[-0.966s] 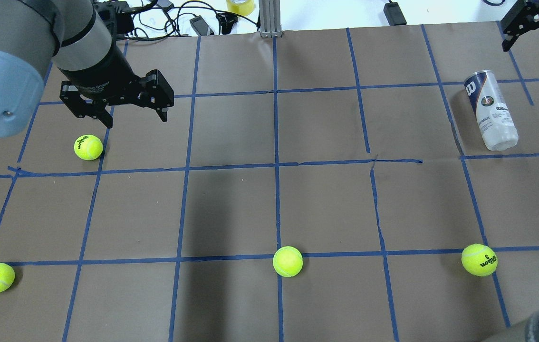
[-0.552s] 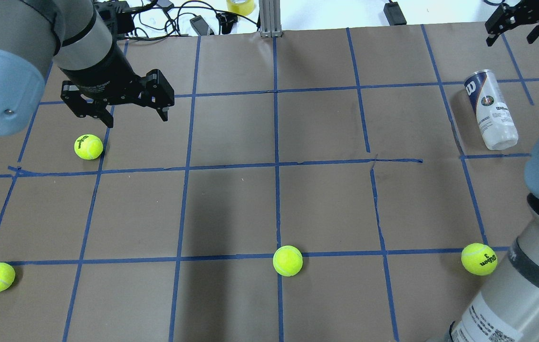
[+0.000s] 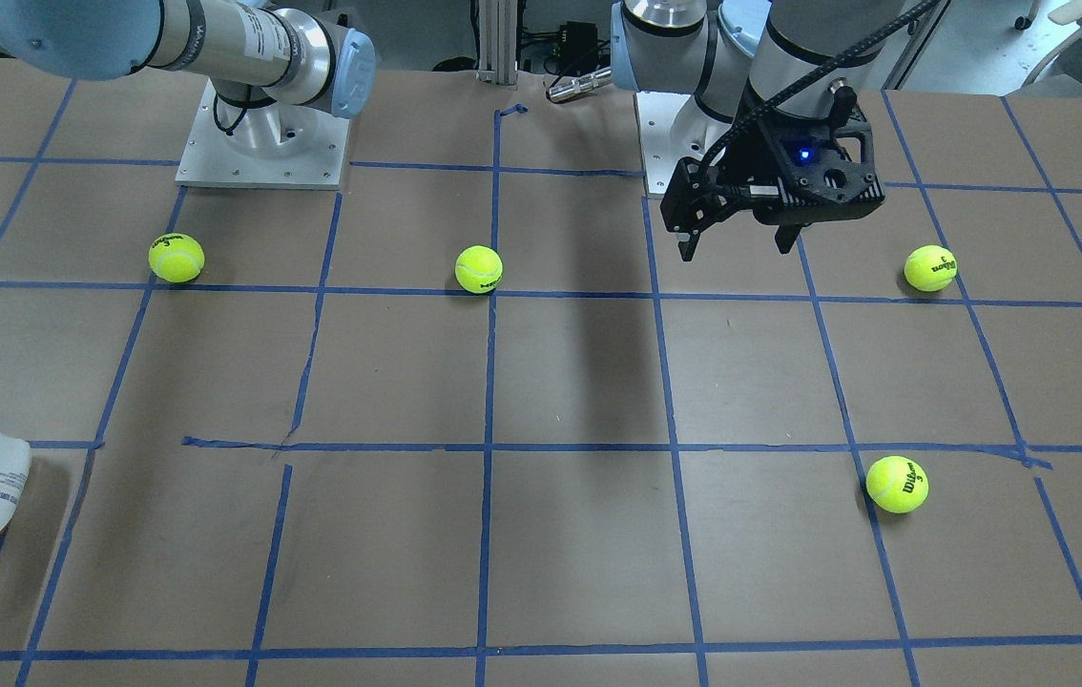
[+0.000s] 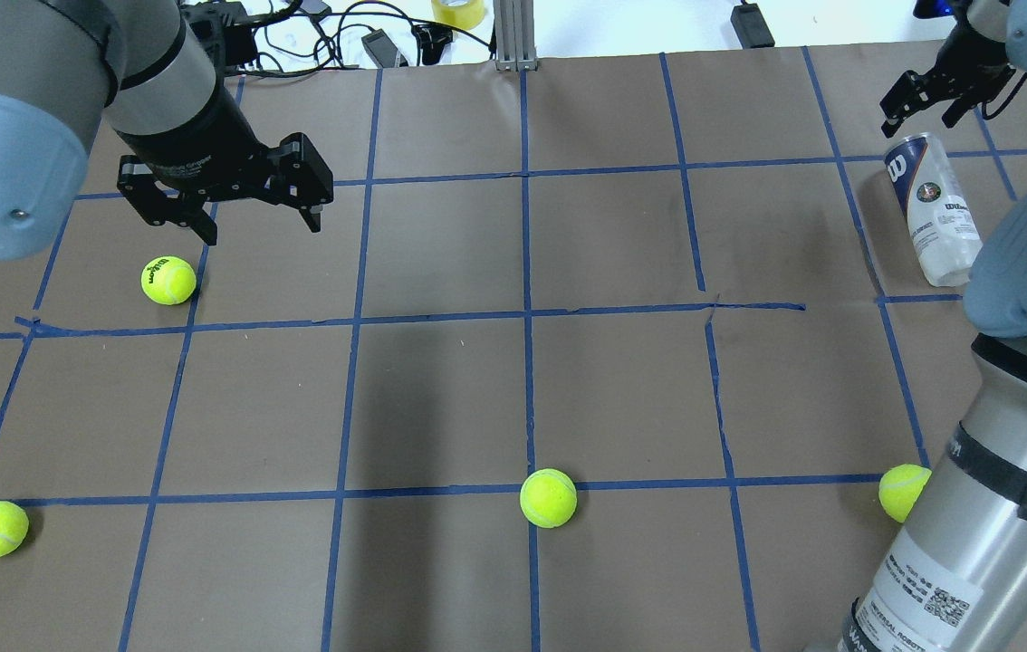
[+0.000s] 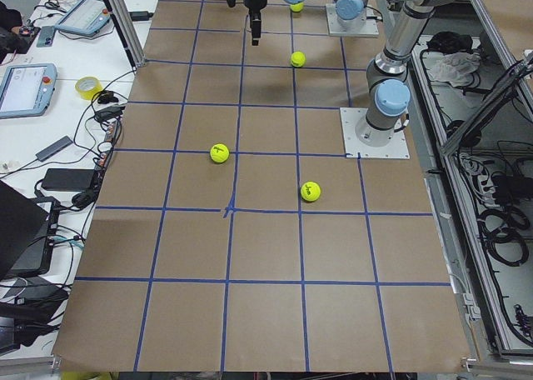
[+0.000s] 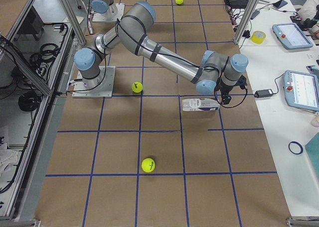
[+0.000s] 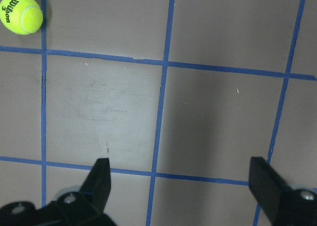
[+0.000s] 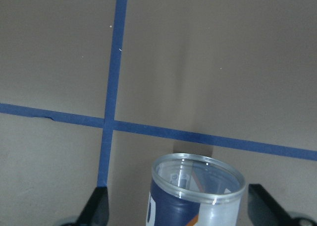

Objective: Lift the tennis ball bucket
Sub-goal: 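Lower the right gripper and close it around the can's top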

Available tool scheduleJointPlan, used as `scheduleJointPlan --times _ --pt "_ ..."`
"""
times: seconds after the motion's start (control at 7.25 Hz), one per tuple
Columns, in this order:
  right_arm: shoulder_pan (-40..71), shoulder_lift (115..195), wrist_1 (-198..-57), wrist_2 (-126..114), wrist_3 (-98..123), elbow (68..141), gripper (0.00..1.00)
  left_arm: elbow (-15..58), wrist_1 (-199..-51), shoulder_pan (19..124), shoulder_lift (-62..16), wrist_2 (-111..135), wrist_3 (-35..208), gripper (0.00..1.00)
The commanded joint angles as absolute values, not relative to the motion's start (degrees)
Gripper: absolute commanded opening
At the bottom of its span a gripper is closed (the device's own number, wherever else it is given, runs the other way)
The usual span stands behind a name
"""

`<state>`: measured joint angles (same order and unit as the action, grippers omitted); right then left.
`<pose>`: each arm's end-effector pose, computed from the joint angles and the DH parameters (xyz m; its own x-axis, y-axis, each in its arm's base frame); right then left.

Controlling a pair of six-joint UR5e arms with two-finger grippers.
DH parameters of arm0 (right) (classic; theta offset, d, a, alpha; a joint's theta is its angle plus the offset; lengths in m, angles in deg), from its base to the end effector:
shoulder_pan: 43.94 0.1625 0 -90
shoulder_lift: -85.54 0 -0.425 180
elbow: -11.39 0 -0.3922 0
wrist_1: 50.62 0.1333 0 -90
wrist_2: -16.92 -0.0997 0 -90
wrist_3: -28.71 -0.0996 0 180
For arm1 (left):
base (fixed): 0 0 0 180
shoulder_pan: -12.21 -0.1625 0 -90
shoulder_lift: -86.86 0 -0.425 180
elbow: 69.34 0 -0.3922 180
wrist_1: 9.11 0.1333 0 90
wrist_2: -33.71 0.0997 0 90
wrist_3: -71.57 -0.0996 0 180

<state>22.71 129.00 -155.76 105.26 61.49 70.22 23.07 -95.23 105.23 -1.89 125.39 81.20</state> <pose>-0.1865 -0.7756 0.2509 -0.9861 -0.1639 -0.0265 -0.1636 0.9864 -0.0123 -0.1559 -0.4796 0.4847 -0.9930 -0.1163 -0.0209 -0.1151 0.9920 -0.0517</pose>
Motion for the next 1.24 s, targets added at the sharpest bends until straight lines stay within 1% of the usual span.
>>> scheduleJointPlan --times 0.0,0.55,0.69,0.83,0.97,1.1 --pt "22.68 128.35 -155.74 106.30 58.79 70.80 1.00 23.47 -95.16 105.20 -1.82 125.46 80.89 1.00" --pt "22.77 128.17 -154.95 111.57 49.02 70.98 1.00 23.47 -95.16 105.20 -1.82 125.64 80.63 1.00" --pt "22.68 128.17 -155.47 110.80 48.83 72.55 0.99 23.56 -95.25 105.20 -1.82 125.64 80.63 1.00" --pt "22.77 128.17 -156.87 110.53 47.96 75.17 0.99 23.56 -95.25 105.20 -1.82 125.64 80.63 1.00" --pt "22.77 128.43 -162.37 110.70 48.13 76.76 1.00 23.56 -95.25 105.20 -1.91 125.73 80.63 1.00" --pt "22.77 128.26 -164.51 110.61 49.87 76.95 1.00 23.56 -95.25 105.20 -1.82 125.64 80.63 1.00"
